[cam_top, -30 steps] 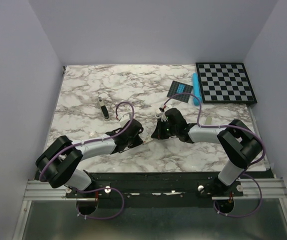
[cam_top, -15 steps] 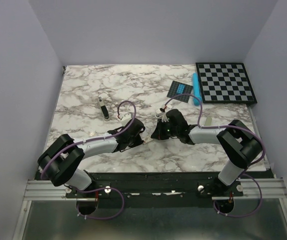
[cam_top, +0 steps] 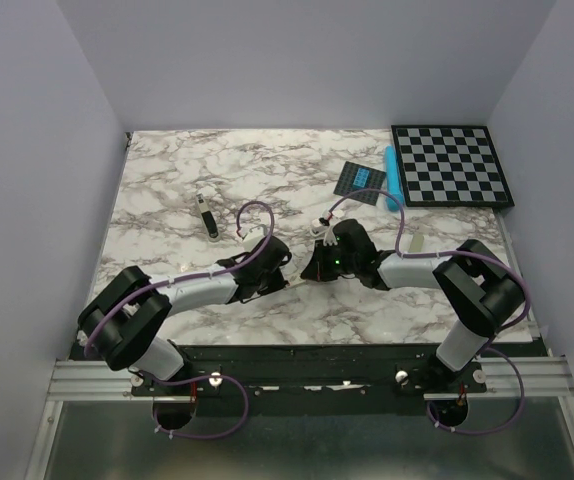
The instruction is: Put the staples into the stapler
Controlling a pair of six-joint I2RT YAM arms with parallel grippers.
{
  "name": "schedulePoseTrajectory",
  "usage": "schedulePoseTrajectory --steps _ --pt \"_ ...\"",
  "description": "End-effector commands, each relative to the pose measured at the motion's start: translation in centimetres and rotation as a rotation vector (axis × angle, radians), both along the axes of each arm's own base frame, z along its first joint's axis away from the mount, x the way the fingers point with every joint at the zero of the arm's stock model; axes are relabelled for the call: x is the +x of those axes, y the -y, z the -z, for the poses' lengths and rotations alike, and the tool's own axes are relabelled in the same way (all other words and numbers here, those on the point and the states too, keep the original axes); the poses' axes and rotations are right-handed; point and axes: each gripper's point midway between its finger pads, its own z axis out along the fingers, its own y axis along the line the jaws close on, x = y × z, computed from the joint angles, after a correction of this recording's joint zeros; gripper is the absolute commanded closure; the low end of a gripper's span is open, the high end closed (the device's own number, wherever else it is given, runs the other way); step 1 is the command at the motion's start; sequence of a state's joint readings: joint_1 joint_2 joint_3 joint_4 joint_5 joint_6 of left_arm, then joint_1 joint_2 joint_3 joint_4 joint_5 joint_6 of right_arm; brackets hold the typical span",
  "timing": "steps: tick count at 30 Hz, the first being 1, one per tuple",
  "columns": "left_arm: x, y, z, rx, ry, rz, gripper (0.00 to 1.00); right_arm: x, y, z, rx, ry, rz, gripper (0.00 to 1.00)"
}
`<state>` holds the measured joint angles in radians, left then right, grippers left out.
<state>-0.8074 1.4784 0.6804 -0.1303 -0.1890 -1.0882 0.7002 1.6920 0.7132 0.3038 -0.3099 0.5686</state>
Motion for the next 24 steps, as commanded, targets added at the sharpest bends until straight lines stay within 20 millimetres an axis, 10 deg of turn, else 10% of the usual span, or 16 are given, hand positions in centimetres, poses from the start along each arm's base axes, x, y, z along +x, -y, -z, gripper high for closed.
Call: schedulePoseTrajectory --steps 1,24 --pt "0.7 1.0 -0.6 -0.007 0.021 0.015 0.94 -1.0 -0.6 -0.5 0.039 -0.014 -0.038 0.99" --pt "0.9 -0.7 -1.0 0.114 0.028 0.027 1.0 0.0 2.0 0.2 -0.062 -0.006 0.082 0.99"
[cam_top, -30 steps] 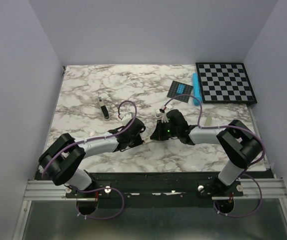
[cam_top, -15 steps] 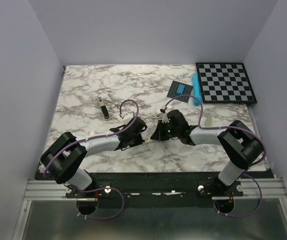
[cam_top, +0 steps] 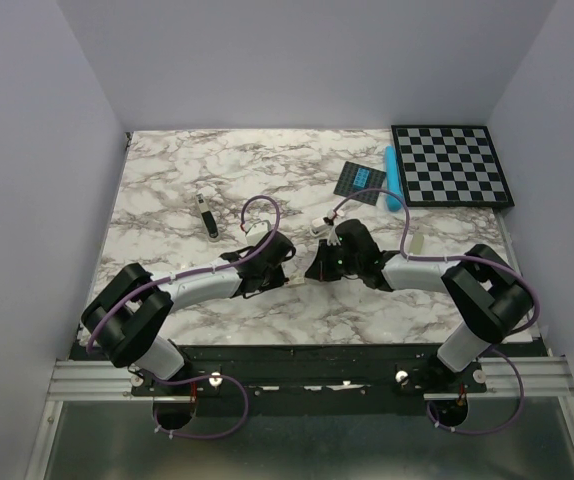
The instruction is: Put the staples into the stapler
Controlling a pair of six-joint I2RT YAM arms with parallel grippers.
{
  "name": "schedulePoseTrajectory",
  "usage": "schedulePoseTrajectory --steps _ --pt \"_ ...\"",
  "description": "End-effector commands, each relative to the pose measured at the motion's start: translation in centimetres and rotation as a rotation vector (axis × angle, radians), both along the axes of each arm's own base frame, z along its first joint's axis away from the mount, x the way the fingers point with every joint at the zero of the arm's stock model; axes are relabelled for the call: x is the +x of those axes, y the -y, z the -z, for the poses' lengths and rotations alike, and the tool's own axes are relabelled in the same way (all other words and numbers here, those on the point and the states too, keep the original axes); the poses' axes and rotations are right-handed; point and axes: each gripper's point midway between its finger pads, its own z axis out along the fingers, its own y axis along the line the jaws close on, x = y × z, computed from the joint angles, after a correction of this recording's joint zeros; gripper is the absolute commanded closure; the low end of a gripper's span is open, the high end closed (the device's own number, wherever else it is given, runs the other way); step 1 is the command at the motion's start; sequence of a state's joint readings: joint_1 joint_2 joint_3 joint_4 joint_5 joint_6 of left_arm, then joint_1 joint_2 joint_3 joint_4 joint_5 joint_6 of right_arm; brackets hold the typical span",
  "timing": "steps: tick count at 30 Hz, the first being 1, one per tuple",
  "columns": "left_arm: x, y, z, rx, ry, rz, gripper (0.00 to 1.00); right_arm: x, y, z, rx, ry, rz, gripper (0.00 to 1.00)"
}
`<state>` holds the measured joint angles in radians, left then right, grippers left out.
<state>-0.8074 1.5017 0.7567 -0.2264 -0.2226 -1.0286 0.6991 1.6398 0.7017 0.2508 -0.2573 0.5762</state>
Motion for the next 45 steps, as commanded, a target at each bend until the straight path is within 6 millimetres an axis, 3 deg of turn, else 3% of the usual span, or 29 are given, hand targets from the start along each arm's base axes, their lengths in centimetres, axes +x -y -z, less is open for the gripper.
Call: schedulePoseTrajectory --steps 1,5,8,9,15,27,36,45 --pt "0.3 -0.5 -0.3 0.039 0.019 -0.003 1.0 -0.1 1.0 0.7 -0.032 -0.013 0.04 0.99" --pt "0.3 -0.5 -0.3 0.039 0.02 -0.003 1.0 -0.1 0.9 0.4 -0.015 -0.008 0.036 0.99" --pt "0.3 -0.2 -0.5 0.029 0.02 0.007 1.0 -0.3 0.5 -0.1 0.023 -0.006 0.025 0.87" --pt "0.4 -0.2 -0.6 0.026 0.023 0.007 1.0 -0.5 0.5 -0.1 0.027 -0.006 0.021 0.77" --pt "0.2 0.1 -0.4 0.013 0.016 0.016 1.0 -0.6 -0.2 -0.7 0.084 -0.011 0.007 0.61" --pt "0.1 0.5 -0.2 0.006 0.008 0.031 1.0 -0.2 -1.4 -1.6 0.155 -0.011 -0.022 0.59" --pt "0.2 0.8 -0.1 -0.001 0.004 0.036 1.0 -0.3 -1.7 -0.3 0.146 -0.051 -0.033 0.59" --pt "0.2 1.1 -0.1 -0.01 0.004 0.043 1.0 -0.5 -2.5 -1.0 0.192 -0.038 -0.076 0.67"
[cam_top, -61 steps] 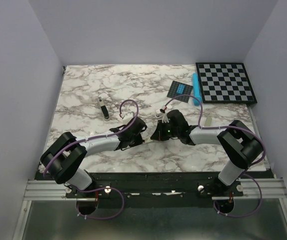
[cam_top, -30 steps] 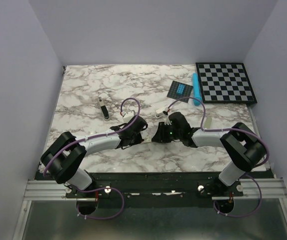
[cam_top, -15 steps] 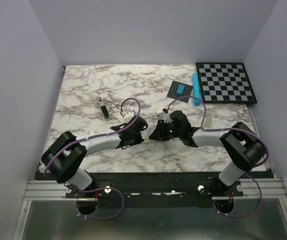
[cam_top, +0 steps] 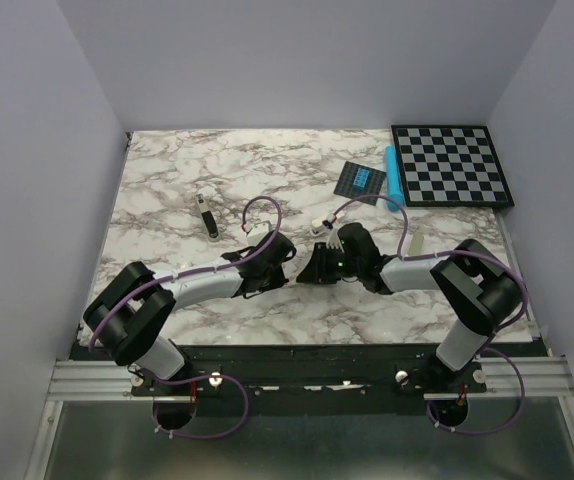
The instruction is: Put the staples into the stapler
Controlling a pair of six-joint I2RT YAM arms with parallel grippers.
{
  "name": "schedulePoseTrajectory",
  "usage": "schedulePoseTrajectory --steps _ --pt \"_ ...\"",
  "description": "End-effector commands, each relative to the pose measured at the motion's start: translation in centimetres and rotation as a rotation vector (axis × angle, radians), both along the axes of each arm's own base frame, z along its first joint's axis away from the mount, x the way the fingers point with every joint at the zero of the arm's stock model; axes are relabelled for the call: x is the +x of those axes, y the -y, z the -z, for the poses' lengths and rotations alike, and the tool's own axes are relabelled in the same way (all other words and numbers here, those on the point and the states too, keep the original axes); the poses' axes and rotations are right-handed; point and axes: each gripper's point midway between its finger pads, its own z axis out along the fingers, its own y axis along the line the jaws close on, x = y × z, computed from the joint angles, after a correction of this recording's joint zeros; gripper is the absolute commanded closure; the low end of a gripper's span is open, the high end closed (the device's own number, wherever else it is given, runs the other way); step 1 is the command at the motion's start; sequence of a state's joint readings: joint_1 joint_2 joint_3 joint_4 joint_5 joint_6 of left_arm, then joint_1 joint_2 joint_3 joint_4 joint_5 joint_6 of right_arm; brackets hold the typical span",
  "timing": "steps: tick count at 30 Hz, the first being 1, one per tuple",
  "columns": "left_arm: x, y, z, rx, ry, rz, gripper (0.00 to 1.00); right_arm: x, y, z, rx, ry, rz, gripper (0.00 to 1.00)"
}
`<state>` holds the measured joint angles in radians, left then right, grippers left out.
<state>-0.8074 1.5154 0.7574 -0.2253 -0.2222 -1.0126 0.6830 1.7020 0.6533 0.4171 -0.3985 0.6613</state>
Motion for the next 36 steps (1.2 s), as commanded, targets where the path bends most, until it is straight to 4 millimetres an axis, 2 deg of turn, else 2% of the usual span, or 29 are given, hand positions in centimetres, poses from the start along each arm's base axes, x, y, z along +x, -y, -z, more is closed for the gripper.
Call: schedulePoseTrajectory --steps 1,12,19,22,28,36 --pt "0.2 1.1 -0.4 -0.025 0.006 0.029 1.0 0.7 -1.1 -1.5 0.066 0.038 -0.029 0.68" --pt "0.1 1.6 -0.4 -0.047 0.001 0.041 1.0 0.3 -1.7 -1.3 0.104 0.022 -0.064 0.73" --pt "0.1 1.1 -0.1 -0.023 -0.003 0.031 1.0 0.4 -1.1 -1.6 0.105 0.034 -0.05 0.93" --pt "0.1 0.7 -0.2 0.005 -0.002 0.033 1.0 0.5 -0.6 -1.7 0.094 0.043 -0.04 0.97" --pt "0.4 -0.4 -0.2 0.081 0.0 0.033 1.0 0.5 -0.2 -1.5 0.06 0.048 -0.031 0.99" --pt "0.7 -1.4 -1.1 0.137 0.024 0.025 1.0 0.9 0.4 -1.5 0.024 0.06 -0.007 0.99"
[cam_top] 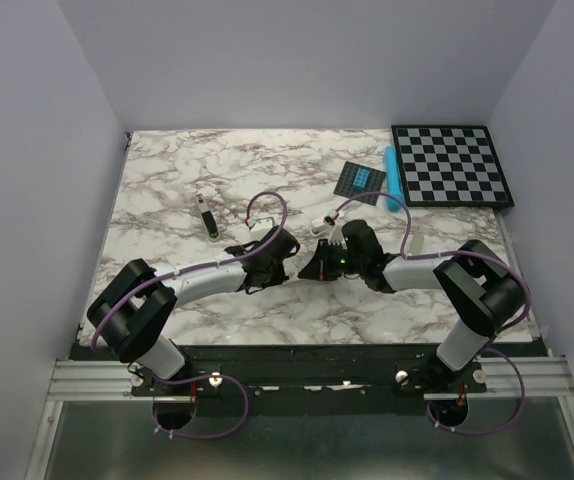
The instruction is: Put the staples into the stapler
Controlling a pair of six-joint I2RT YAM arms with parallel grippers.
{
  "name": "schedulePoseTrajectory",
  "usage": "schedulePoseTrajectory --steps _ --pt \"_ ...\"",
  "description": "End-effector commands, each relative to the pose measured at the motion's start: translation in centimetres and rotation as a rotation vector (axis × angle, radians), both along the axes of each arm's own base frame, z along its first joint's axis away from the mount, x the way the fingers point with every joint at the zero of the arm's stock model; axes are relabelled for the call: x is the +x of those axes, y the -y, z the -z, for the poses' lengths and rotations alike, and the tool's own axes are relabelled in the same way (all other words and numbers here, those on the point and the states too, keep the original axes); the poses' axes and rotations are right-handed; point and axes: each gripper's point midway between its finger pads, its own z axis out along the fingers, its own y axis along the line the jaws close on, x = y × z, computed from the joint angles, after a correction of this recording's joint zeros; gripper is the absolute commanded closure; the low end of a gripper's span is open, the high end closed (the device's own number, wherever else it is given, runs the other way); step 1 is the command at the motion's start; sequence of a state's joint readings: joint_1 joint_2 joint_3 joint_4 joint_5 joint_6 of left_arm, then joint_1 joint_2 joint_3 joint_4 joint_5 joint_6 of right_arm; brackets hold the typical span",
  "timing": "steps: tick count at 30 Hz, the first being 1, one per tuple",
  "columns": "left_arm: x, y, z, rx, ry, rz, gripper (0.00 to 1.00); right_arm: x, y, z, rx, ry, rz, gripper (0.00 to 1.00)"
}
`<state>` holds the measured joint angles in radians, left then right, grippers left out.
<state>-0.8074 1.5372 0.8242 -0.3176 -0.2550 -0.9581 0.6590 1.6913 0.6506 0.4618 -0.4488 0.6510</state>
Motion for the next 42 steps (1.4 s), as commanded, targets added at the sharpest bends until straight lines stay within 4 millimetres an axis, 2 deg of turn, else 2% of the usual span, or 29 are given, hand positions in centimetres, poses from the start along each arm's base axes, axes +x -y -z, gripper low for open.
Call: schedulePoseTrajectory --steps 1,7,9,10,13,16,24,30,42 --pt "0.4 -0.7 -0.8 0.052 0.027 0.0 1.0 0.3 0.6 -0.1 -0.03 0.025 0.016 0.99" --pt "0.4 -0.1 -1.2 0.006 0.035 -0.008 0.99 0.3 0.5 0.4 -0.035 0.005 0.015 0.99" --pt "0.4 0.3 -1.2 -0.029 0.04 -0.008 0.9 0.2 0.4 0.5 -0.035 -0.004 0.015 0.99" --pt "0.4 0.4 -1.3 -0.041 0.043 -0.011 0.81 0.2 0.5 0.6 -0.034 -0.005 0.017 0.99" --pt "0.4 0.8 -1.2 -0.053 0.039 -0.007 0.73 0.2 0.4 0.6 -0.034 -0.008 0.015 0.99" --pt "0.5 0.8 -0.9 -0.05 0.033 -0.009 0.71 0.2 0.4 0.7 -0.034 -0.01 0.014 0.99" --pt "0.3 0.5 -0.5 -0.03 0.021 -0.01 0.71 0.1 0.3 0.8 -0.031 -0.014 0.011 0.99" --pt "0.3 -0.6 -0.5 0.013 0.029 -0.029 0.77 0.0 0.4 0.9 -0.034 -0.016 0.009 0.99" --pt "0.4 0.0 0.4 0.027 0.009 -0.008 0.8 0.0 0.2 0.9 -0.028 -0.019 0.004 0.99"
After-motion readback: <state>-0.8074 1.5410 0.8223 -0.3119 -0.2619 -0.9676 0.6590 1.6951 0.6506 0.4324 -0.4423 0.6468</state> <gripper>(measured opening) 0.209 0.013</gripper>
